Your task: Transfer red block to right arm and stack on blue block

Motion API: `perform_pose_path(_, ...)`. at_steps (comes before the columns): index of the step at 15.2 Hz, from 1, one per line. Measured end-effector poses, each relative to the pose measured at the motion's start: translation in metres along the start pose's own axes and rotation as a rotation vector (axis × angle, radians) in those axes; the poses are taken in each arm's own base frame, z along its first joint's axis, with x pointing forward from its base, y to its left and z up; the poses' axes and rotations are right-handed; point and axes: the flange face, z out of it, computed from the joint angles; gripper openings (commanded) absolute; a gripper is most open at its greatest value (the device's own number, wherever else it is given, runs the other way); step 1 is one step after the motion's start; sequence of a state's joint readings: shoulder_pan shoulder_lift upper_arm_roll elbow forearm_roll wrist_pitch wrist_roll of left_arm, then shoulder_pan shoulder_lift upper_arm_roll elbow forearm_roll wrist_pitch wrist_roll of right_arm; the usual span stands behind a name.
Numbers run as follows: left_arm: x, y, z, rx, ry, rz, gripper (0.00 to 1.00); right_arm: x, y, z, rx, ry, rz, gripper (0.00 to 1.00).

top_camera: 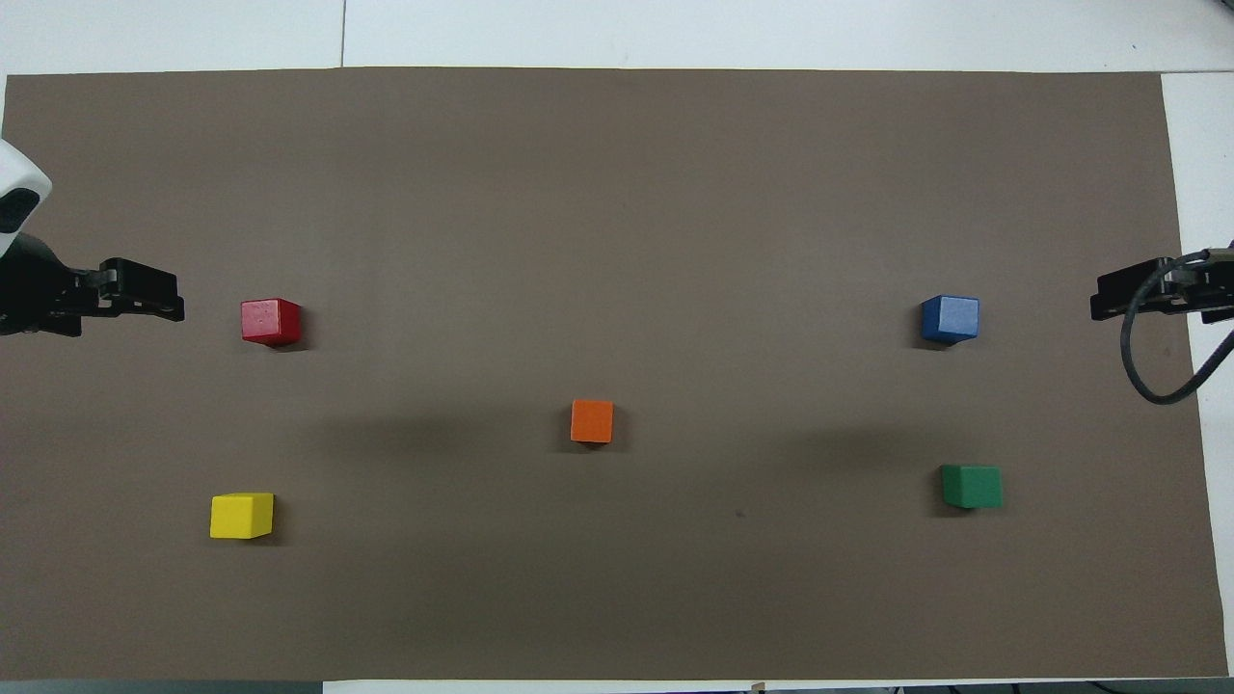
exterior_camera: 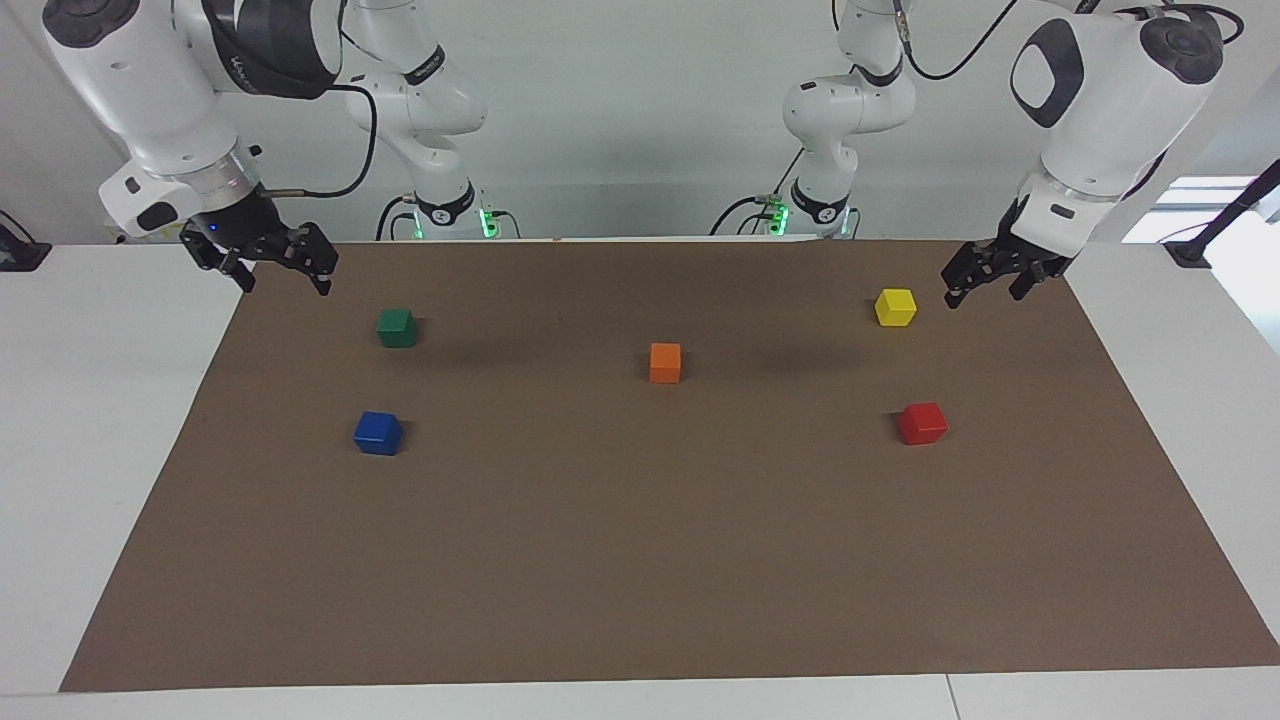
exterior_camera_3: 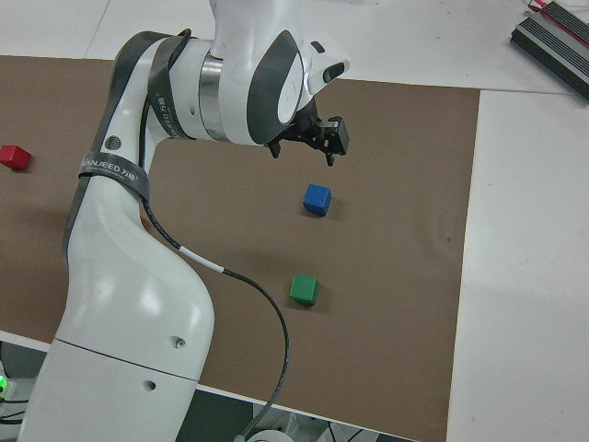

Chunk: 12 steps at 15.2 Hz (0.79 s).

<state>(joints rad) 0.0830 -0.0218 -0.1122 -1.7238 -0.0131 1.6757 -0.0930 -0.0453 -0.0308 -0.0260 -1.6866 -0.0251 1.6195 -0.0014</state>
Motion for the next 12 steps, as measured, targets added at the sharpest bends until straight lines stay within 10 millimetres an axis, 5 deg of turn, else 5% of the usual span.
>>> perform_pose_path(12,0.0083,-0.0074,-0.0004,-0.006,0.053,-0.012,1.0,0.0001,-0.0062,-0.0002,0.0,0.001,-0.011,1.0)
